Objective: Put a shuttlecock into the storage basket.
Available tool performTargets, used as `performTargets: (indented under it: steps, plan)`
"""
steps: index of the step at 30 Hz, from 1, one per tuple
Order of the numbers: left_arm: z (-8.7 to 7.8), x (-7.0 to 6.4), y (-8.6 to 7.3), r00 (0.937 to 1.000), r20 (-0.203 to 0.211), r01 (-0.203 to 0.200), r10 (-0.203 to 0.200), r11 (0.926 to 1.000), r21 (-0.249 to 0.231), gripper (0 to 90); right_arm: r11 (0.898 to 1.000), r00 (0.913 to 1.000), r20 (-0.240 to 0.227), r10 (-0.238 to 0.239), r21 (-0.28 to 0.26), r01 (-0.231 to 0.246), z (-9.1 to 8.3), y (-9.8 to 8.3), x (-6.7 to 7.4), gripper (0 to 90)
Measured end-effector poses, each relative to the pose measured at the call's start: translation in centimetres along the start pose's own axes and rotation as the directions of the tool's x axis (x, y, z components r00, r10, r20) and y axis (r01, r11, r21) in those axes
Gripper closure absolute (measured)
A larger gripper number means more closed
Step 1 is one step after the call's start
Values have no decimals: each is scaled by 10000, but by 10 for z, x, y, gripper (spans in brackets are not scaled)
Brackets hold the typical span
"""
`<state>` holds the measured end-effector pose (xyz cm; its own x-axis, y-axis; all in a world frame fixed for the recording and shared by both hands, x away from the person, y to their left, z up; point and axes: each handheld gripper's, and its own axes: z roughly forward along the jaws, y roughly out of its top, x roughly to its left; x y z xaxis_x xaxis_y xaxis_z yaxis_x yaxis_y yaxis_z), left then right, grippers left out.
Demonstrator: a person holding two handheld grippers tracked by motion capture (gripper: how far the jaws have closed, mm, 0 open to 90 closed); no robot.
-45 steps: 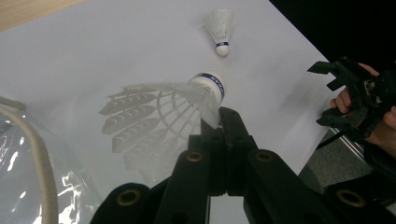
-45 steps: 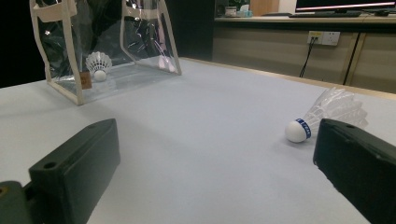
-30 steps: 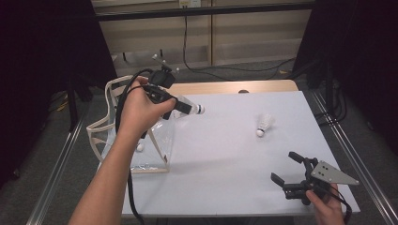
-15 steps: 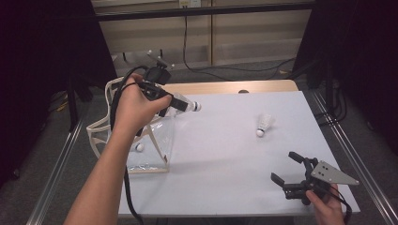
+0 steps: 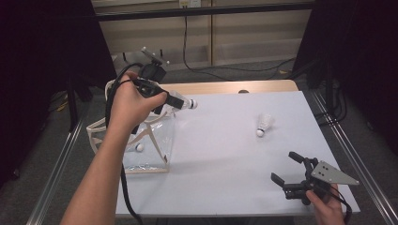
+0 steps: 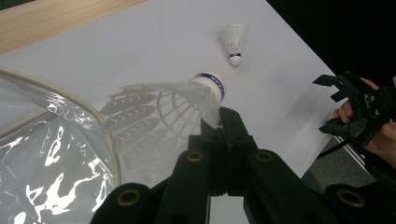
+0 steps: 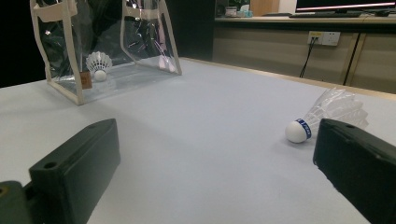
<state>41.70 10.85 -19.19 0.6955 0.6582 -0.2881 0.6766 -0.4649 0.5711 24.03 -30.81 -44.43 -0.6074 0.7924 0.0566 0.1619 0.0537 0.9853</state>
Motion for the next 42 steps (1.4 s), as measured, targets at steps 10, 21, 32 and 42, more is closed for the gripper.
performTargets:
  steps: [10, 21, 32, 42]
  plan:
    - [-4, 2, 1, 9999, -137, 31, -31, 10000, 6, 898, 10000, 10000, 1, -7, 3, 7, 0, 0, 0, 3]
    - [-12, 5, 1, 9996, -295, 23, -23, 10000, -16, 899, 10000, 10000, 5, 21, -9, -21, 0, 0, 0, 2]
    - [-19, 11, 1, 9992, -364, 148, -152, 9998, -128, 899, 10000, 10000, 6, 11, -12, -11, 0, 0, 0, 3]
    - [-23, 14, -1, 9989, -451, 118, -119, 9999, -25, 899, 10000, 10000, 9, 35, -15, -35, 0, 0, 0, 3]
